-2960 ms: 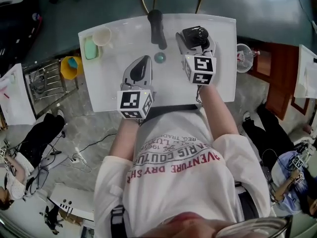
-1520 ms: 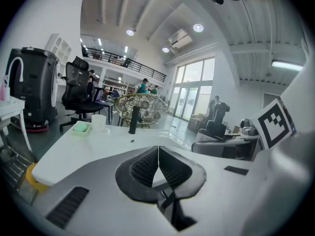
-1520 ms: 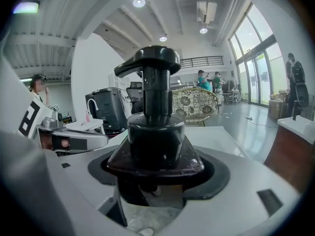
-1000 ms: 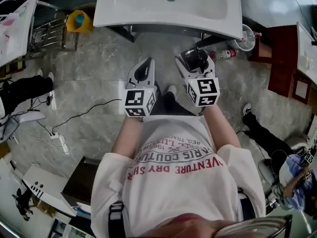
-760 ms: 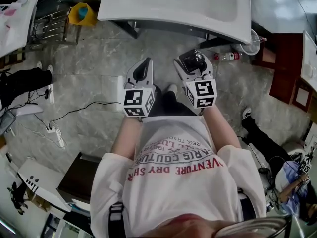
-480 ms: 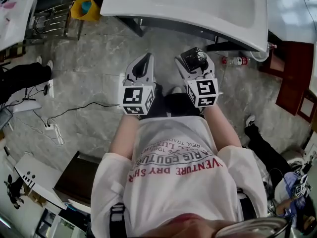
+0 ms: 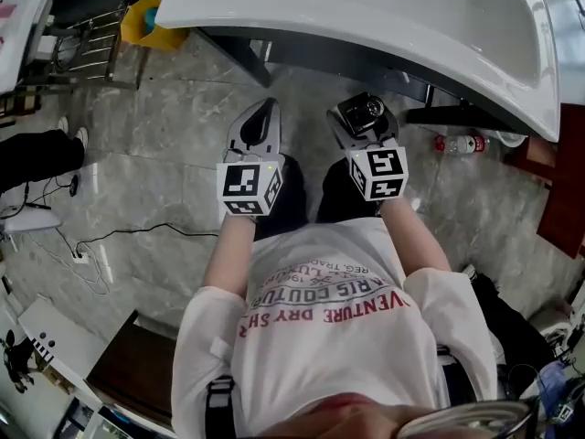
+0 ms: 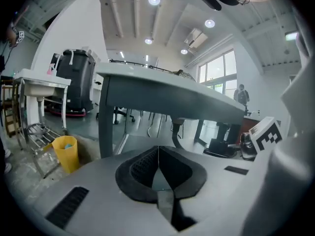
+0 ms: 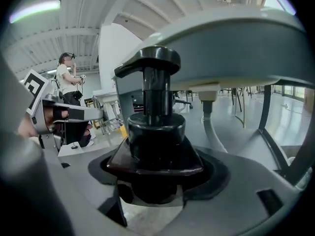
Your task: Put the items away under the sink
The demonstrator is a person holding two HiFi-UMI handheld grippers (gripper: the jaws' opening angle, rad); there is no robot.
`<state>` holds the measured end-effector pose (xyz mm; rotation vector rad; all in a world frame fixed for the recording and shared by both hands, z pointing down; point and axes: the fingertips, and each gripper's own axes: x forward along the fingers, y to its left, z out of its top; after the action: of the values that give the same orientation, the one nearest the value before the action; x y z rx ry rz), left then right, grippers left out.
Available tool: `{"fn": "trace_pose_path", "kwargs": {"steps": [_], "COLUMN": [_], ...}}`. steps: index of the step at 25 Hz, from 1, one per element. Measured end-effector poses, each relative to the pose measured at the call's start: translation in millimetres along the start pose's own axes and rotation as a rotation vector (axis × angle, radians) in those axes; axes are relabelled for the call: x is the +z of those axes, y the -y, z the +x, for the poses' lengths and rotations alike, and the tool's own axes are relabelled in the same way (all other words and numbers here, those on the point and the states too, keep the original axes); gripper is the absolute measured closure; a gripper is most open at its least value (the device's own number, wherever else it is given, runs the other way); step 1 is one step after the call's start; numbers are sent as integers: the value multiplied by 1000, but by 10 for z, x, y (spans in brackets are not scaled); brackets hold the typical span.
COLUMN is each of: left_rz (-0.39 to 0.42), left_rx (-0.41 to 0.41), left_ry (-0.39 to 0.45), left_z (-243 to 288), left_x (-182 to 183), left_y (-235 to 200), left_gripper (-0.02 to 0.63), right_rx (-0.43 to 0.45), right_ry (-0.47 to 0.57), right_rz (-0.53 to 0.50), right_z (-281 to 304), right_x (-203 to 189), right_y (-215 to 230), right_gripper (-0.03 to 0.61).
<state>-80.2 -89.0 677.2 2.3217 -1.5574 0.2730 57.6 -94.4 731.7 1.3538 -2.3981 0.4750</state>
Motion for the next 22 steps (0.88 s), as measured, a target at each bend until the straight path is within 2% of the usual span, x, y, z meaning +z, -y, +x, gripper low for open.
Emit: {"fn": "trace_pose_path", "kwargs": {"steps": [5, 9, 11, 15, 22], "left_rz": [32, 57, 45, -21, 23], "left_rx": [11, -12, -14, -19, -3], "left_ry": [66, 112, 117, 107, 86], "left_z": [405, 560, 594, 605, 656], "left_x": [-533, -751, -861, -984, -1137], "left_y": [-260, -270, -276, -319, -431], "left_gripper": [591, 591, 591, 591, 591], "right_rx": [-37, -42, -31, -24, -74], "right_ry": [42, 81, 82, 78, 94], "right_rz": [-40, -28, -21, -42, -47], "right_z": [527, 749, 816, 928, 1153], "right_x": [-482, -699, -781, -752, -627], "right_y": [165, 203, 212, 255, 539], "right_gripper": [207, 207, 207, 207, 207]}}
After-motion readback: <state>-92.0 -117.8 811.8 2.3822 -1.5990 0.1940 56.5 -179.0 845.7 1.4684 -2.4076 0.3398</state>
